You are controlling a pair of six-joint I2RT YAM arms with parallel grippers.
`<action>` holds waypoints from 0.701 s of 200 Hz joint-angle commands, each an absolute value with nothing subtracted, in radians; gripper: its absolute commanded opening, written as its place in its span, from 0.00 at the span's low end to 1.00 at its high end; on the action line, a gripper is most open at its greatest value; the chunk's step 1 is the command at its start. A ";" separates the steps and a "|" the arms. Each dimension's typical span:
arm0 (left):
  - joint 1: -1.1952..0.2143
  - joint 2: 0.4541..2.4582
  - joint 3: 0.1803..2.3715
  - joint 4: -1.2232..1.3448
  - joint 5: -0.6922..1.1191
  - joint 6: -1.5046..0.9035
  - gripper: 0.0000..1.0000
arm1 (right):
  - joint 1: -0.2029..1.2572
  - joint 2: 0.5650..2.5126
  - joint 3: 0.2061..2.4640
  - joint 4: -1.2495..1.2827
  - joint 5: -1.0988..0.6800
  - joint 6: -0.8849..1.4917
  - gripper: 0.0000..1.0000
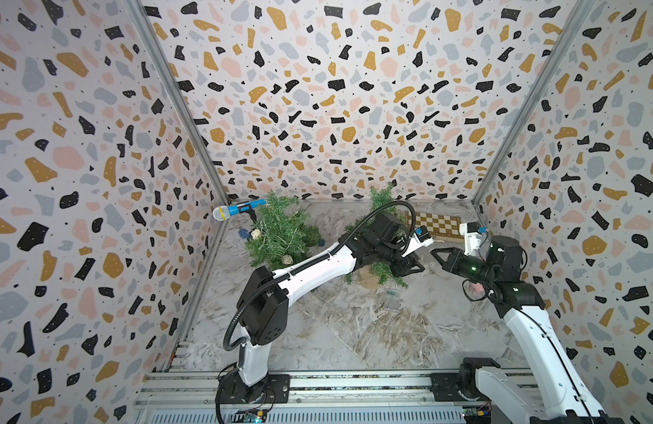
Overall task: Wrap string light around the christmas tree
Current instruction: Wrap the light string around the Christmas tree.
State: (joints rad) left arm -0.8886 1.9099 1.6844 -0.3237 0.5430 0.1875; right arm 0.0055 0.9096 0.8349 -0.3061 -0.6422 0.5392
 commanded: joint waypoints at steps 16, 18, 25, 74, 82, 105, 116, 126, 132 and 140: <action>-0.845 1.839 1.607 -0.342 0.522 0.246 0.27 | -0.006 0.911 0.868 -0.279 -0.655 0.554 0.00; -0.845 1.839 1.608 -0.344 0.523 0.248 0.27 | -0.009 0.910 0.869 -0.278 -0.655 0.556 0.00; -0.845 1.843 1.615 -0.354 0.527 0.254 0.26 | -0.016 0.910 0.873 -0.277 -0.654 0.563 0.00; -0.854 1.874 1.656 -0.344 0.518 0.216 0.27 | -0.041 0.900 0.886 -0.223 -0.668 0.640 0.00; -0.862 1.871 1.666 -0.329 0.506 0.191 0.32 | -0.043 0.904 0.869 -0.208 -0.673 0.654 0.00; -0.906 1.860 1.704 -0.340 0.414 0.146 0.50 | -0.043 0.905 0.829 -0.195 -0.662 0.666 0.00; -0.926 1.855 1.725 -0.349 0.354 0.103 0.55 | -0.044 0.906 0.819 -0.188 -0.658 0.666 0.00; -0.948 1.857 1.752 -0.364 0.280 0.034 0.57 | -0.046 0.912 0.816 -0.186 -0.658 0.663 0.00; -0.966 1.861 1.775 -0.390 0.225 0.001 0.57 | -0.047 0.916 0.816 -0.185 -0.656 0.658 0.00; -0.990 1.866 1.803 -0.433 0.155 -0.043 0.58 | -0.048 0.922 0.816 -0.186 -0.651 0.649 0.00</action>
State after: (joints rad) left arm -0.9325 1.8622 1.7134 -0.3702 0.3672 0.1028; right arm -0.0414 0.9165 0.8162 -0.2165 -0.6537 0.6498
